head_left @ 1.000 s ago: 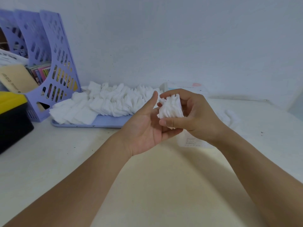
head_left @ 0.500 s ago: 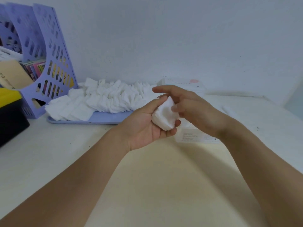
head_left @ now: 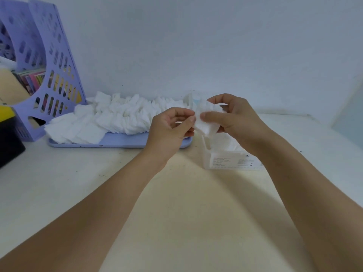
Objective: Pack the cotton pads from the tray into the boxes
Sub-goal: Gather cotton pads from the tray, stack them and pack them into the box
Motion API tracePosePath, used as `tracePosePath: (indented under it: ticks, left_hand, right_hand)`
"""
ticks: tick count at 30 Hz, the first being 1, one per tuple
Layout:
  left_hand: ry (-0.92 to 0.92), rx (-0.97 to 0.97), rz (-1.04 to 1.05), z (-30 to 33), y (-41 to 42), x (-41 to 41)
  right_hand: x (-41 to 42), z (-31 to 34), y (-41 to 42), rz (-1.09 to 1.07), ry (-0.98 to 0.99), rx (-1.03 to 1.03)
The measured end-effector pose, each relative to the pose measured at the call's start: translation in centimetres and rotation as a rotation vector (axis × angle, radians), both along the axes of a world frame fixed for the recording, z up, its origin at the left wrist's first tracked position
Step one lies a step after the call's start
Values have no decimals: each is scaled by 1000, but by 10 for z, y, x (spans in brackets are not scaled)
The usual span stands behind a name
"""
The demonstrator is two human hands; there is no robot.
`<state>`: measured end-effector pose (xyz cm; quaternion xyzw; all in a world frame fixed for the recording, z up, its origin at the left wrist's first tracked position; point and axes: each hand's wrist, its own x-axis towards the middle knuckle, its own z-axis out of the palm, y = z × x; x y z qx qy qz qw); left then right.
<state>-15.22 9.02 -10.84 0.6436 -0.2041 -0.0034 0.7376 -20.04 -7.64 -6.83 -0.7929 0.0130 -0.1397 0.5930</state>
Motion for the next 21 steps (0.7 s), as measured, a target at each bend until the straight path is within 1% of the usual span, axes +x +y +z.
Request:
tracePosePath:
  ticks: [2,3,5,6,7,9,13,15,18,21]
  left_hand:
    - [-74,13,18,-3,-4,-1]
    - [-122,44,44,-6,-6,-1]
    - [-287,199,107,-12,-10,-2]
    - [-375,288,107,-17,-10,-2]
    - [-444,370,81,-21,-11,-3]
    - [-491,484,18,-27,-12,-4]
    - [-482,556,-5,-30,-12,-3]
    - [-531,585,-16,-30,-11,-3]
    - [-647,629,-24,-29,-8,-1]
    - [-676,702,-54,-31,-8,1]
  right_hand:
    - [0,2,-2,-59,-8,-36]
    - [2,2,-6,-125,-27,-16]
    - [6,3,-14,-249,-39,70]
    - [8,3,-16,-283,-26,92]
    - [10,2,-17,-302,-1,70]
    - [13,-3,-15,-309,62,-70]
    - [18,-16,-13,-338,191,-440]
    - [21,-18,-14,-379,220,-645]
    - [26,-20,-6,-408,242,-883]
    - [29,-21,1,-434,231,-1035]
